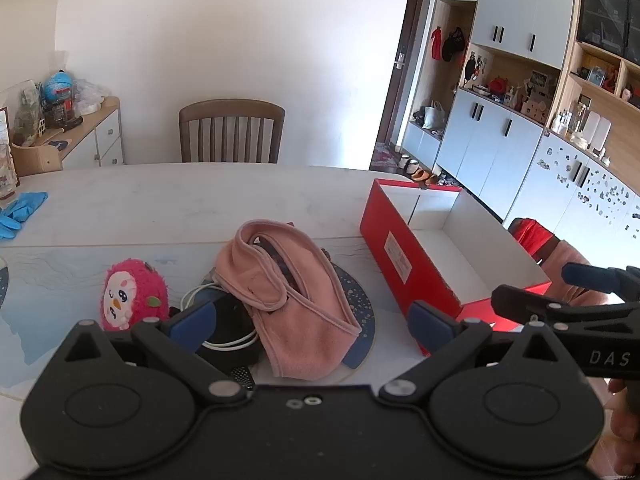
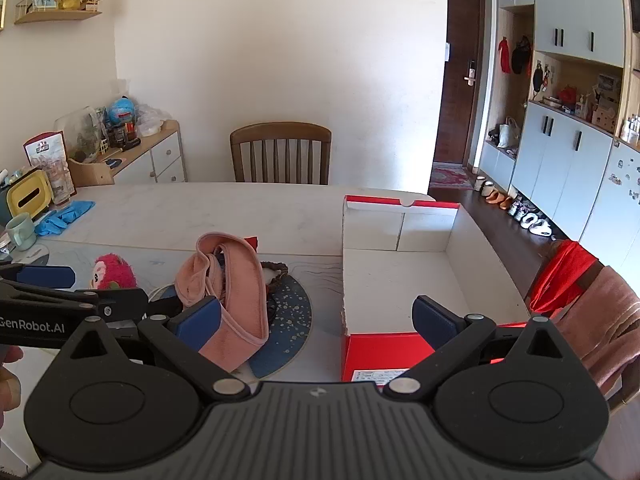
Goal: Organize objects
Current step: 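Move the left gripper to the pink plush toy while the right gripper rests on the box divider, then close the left gripper on the pink plush toy, then carry the plush toy with the left gripper into the white box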
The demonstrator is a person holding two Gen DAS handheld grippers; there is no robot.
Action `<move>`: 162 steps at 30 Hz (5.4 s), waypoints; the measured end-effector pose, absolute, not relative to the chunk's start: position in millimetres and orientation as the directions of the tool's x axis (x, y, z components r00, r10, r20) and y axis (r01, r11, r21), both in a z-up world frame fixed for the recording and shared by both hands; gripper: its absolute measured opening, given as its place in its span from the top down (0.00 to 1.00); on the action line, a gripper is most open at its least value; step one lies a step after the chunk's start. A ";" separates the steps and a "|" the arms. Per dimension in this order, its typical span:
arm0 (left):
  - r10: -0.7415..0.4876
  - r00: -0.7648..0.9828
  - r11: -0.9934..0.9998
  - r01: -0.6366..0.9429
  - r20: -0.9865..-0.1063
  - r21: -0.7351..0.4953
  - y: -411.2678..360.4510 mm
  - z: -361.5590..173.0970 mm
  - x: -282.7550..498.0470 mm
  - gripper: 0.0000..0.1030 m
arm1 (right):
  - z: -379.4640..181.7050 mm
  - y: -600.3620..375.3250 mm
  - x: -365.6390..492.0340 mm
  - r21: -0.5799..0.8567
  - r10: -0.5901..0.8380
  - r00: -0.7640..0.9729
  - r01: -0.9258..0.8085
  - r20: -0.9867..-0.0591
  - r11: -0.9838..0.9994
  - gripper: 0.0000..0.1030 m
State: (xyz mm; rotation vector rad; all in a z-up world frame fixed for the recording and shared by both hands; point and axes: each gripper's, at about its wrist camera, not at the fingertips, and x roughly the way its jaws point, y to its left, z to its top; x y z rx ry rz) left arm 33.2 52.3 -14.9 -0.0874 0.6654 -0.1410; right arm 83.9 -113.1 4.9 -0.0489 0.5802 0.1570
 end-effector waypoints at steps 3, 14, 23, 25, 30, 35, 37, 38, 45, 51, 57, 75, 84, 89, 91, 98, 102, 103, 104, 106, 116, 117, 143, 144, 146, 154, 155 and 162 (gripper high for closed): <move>-0.158 0.769 0.987 0.097 -0.620 -0.131 52.3 -17.7 37.6 0.01 | 4.0 -114.2 85.5 -0.004 0.130 0.824 -0.158 -0.552 0.987 0.01; -0.136 0.761 0.989 0.072 -0.634 -0.126 37.4 -22.3 61.4 0.05 | 2.7 -149.5 108.1 0.001 0.080 0.818 -0.097 -0.569 0.995 0.01; 0.023 0.765 0.993 -0.094 -0.643 -0.076 50.8 -29.1 85.0 0.08 | -4.9 -207.8 159.9 -0.021 0.032 0.800 -0.055 -0.600 0.998 0.01; 0.069 0.762 0.988 -0.140 -0.644 -0.060 60.6 -32.2 89.7 0.08 | -8.5 -221.2 171.1 -0.030 0.020 0.796 -0.048 -0.605 0.998 0.01; 0.174 0.746 0.970 -0.242 -0.643 -0.018 86.9 -38.8 100.3 0.09 | -19.0 -246.0 196.7 -0.048 -0.008 0.783 -0.028 -0.622 0.998 0.01; 0.235 0.734 0.953 -0.302 -0.637 0.004 109.5 -44.5 110.7 0.09 | -32.7 -264.1 217.6 -0.067 -0.027 0.765 -0.022 -0.643 0.998 0.01; 0.259 0.725 0.947 -0.321 -0.638 0.019 117.5 -48.9 116.7 0.09 | -39.3 -270.2 224.0 -0.084 -0.034 0.758 -0.028 -0.652 0.996 0.01; 0.266 0.721 0.945 -0.326 -0.640 0.026 121.3 -51.4 118.8 0.09 | -42.7 -273.7 227.9 -0.092 -0.040 0.753 -0.028 -0.657 0.995 0.01; 0.302 0.670 0.932 -0.358 -0.678 0.060 145.9 -75.2 129.9 0.09 | -64.0 -300.5 252.3 -0.103 -0.058 0.723 -0.019 -0.688 0.994 0.03; 0.312 0.631 0.924 -0.374 -0.710 0.074 161.0 -92.6 139.5 0.09 | -78.0 -309.6 269.4 -0.096 -0.064 0.680 -0.010 -0.731 0.995 0.11; 0.260 0.630 0.932 -0.361 -0.731 0.020 172.8 -103.3 150.6 0.09 | -87.3 -312.1 277.8 -0.086 -0.059 0.645 -0.010 -0.762 0.996 0.21; 0.184 0.643 0.947 -0.318 -0.743 -0.040 167.6 -112.4 159.6 0.32 | -96.8 -320.1 284.1 -0.049 -0.032 0.593 -0.014 -0.804 0.999 0.75; 0.197 0.649 0.946 -0.324 -0.735 -0.032 165.2 -107.6 155.0 0.40 | -90.7 -314.9 280.7 -0.050 -0.011 0.595 -0.049 -0.804 0.998 0.94; 0.198 0.666 0.941 -0.334 -0.720 -0.050 164.6 -100.6 147.2 0.42 | -89.0 -313.1 280.0 -0.051 -0.005 0.598 -0.061 -0.801 0.997 0.97; 0.196 0.674 0.938 -0.340 -0.713 -0.064 164.3 -95.9 142.6 0.42 | -89.5 -314.9 280.0 -0.046 0.001 0.599 -0.062 -0.801 0.997 0.97; 0.187 0.703 0.937 -0.337 -0.686 -0.090 150.0 -69.6 128.1 0.42 | -88.3 -317.0 280.3 -0.030 0.017 0.598 -0.069 -0.801 0.997 0.97; 0.154 0.729 0.951 -0.293 -0.667 -0.100 130.1 -50.6 124.3 0.43 | -87.4 -318.0 280.8 -0.024 0.025 0.596 -0.073 -0.803 0.997 0.98; 0.145 0.734 0.956 -0.278 -0.664 -0.099 123.0 -45.6 124.5 0.43 | -87.1 -318.1 280.9 -0.020 0.028 0.594 -0.073 -0.804 0.997 0.98; 0.131 0.740 0.960 -0.260 -0.660 -0.101 115.7 -41.1 124.7 0.42 | -86.8 -318.7 280.9 -0.016 0.031 0.594 -0.073 -0.804 0.997 0.98; 0.095 0.752 0.971 -0.215 -0.652 -0.106 98.3 -31.8 126.7 0.42 | -85.7 -318.7 280.8 -0.012 0.037 0.593 -0.078 -0.804 0.997 0.98; -0.124 0.760 0.991 0.066 -0.638 -0.114 -15.3 -12.6 150.5 0.42 | -84.3 -322.7 277.9 0.004 0.059 0.585 -0.094 -0.809 0.996 0.99; -0.143 0.757 0.989 0.092 -0.637 -0.113 -25.6 -12.6 153.5 0.42 | -84.1 -322.9 277.9 0.009 0.063 0.584 -0.095 -0.810 0.995 0.99; -0.196 0.554 0.903 0.424 -0.809 0.072 -212.7 -90.0 233.3 0.42 | -82.0 -331.3 271.0 0.062 0.131 0.570 -0.139 -0.811 0.988 0.99; -0.185 0.548 0.903 0.422 -0.816 0.079 -214.6 -94.5 234.8 0.42 | -81.7 -331.8 271.4 0.063 0.133 0.570 -0.140 -0.811 0.988 0.99; -0.176 0.531 0.904 0.420 -0.829 0.077 -218.7 -99.2 240.2 0.42 | -81.6 -333.8 271.9 0.067 0.136 0.568 -0.141 -0.811 0.988 0.99; -0.179 0.469 0.907 0.418 -0.865 0.040 -221.9 -112.7 246.7 0.39 | -81.8 -338.0 270.7 0.071 0.146 0.564 -0.152 -0.813 0.986 0.99; -0.177 0.468 0.908 0.418 -0.866 0.040 -221.8 -112.8 246.7 0.38 | -81.9 -338.5 270.9 0.072 0.146 0.564 -0.151 -0.813 0.986 0.99; -0.175 0.485 0.912 0.408 -0.857 0.045 -217.4 -107.7 244.9 0.32 | -82.0 -338.4 271.5 0.070 0.146 0.563 -0.155 -0.814 0.985 0.99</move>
